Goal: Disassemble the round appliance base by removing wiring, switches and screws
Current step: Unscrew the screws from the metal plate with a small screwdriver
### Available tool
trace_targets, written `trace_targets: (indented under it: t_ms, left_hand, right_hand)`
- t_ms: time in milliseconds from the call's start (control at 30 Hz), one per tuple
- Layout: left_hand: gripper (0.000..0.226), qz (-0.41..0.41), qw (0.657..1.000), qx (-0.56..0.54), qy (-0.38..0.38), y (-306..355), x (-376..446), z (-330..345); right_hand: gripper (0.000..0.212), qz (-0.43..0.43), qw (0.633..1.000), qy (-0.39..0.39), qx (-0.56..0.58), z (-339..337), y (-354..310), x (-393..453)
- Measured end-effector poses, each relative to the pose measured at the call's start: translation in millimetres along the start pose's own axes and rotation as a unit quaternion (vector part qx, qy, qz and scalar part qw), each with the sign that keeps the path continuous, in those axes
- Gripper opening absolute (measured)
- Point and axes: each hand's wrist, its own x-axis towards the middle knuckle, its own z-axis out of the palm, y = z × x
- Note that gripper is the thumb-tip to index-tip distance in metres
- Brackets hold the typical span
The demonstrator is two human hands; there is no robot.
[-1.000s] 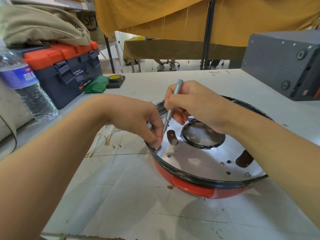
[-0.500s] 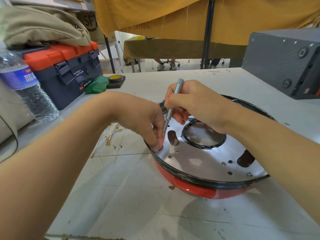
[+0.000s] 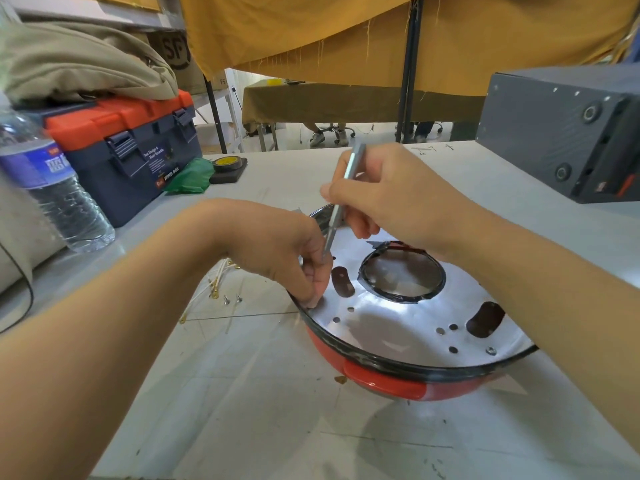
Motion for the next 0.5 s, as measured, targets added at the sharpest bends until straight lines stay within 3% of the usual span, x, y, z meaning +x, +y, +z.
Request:
trace_targets:
  t_ms: [267,500]
  left_hand:
    - [0.006,-0.005,1.0,-0.005,0.009,3.1,-4.2,1.7]
    - [0.016,-0.02,0.996,-0.079,0.035,-2.2,-9.1,2.5]
  right_hand:
    - [0.015,0.056,0.986,-0.147,0.046,-15.5,0.8,-23.4]
    - [0.011,0.067,0.982,-0.171,0.051,-0.7,-1.5,-24.8]
